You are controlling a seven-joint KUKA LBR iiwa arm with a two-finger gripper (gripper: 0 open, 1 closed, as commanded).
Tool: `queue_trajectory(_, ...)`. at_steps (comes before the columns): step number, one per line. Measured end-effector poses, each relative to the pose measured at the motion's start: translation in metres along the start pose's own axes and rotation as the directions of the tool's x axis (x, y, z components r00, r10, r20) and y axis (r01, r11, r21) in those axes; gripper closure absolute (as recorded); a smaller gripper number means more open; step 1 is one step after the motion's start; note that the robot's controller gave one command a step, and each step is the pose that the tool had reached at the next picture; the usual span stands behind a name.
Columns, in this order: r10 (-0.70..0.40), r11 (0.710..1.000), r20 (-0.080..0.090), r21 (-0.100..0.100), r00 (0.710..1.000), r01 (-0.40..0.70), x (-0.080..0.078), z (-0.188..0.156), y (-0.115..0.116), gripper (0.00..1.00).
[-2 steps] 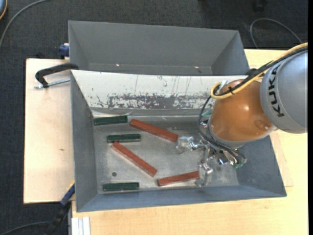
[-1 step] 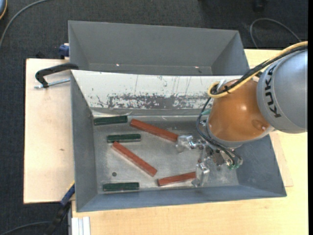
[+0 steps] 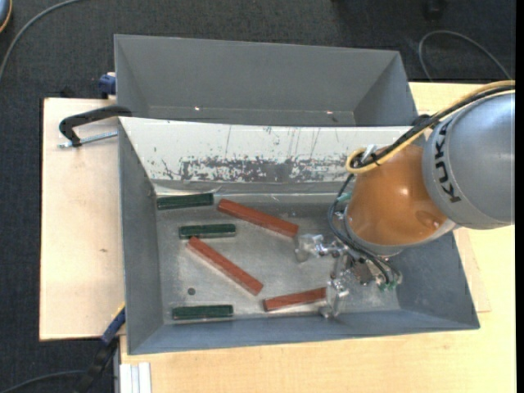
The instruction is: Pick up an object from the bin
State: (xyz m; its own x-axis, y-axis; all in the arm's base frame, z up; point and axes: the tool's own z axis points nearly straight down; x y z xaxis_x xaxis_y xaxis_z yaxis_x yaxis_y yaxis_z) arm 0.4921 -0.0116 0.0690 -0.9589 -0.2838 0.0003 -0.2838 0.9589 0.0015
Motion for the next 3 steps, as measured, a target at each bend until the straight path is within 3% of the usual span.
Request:
queue_trajectory(1, -0.001, 1.0, 0.002, 0.001, 1.0, 0.001, -0.001, -0.0006, 0.0006, 0.0)
queue_trajectory(2, 0.0, 1.0, 0.002, 0.001, 1.0, 0.0, -0.0009, -0.0004, 0.0007, 1.0)
queue_trajectory(3, -0.001, 1.0, 0.006, 0.002, 1.0, 0.001, -0.0022, -0.01, 0.001, 1.0)
